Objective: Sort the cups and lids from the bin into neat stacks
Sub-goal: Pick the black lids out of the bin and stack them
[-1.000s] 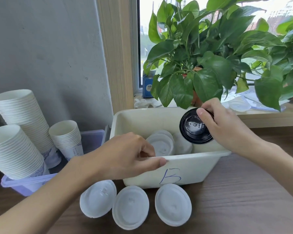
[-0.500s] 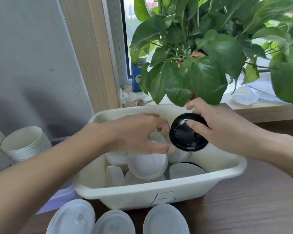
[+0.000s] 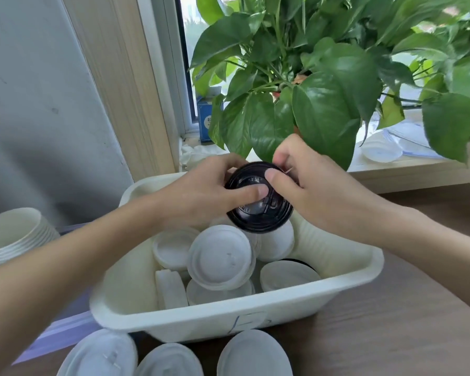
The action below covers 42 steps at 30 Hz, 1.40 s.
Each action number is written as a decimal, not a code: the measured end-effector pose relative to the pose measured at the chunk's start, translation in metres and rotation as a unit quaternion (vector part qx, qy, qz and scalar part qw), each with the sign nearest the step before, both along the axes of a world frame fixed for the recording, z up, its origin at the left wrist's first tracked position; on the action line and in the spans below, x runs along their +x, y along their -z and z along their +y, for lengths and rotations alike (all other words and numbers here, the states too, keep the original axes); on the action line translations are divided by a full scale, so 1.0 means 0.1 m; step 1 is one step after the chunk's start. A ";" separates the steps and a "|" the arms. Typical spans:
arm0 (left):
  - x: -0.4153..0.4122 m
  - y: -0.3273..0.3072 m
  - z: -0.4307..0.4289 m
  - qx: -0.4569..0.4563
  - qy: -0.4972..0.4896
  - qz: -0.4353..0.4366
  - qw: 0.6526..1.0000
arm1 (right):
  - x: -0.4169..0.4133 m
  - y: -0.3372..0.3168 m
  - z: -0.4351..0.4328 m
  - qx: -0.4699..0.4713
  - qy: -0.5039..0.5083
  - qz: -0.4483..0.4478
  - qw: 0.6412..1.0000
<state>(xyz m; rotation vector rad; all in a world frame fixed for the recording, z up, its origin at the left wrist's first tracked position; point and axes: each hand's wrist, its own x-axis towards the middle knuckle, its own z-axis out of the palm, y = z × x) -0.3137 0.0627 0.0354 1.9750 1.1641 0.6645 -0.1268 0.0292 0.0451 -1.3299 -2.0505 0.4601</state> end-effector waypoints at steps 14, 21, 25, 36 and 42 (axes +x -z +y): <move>-0.41 0.03 -0.40 0.070 -0.148 -0.004 0.986 | -0.10 0.20 -0.01 -0.208 -0.016 -0.353 0.912; -0.35 0.03 -0.42 0.104 -0.156 -0.005 0.982 | -0.08 0.23 0.00 -0.301 -0.018 -0.268 0.915; -0.34 0.04 -0.40 0.101 -0.153 -0.012 0.983 | -0.08 0.24 -0.02 -0.338 -0.042 -0.265 0.902; -0.34 0.05 -0.40 0.090 -0.143 -0.033 0.985 | -0.06 0.28 0.02 -0.335 -0.051 -0.310 0.888; -0.34 0.05 -0.39 0.096 -0.147 -0.038 0.984 | -0.06 0.28 0.01 -0.228 -0.062 -0.258 0.937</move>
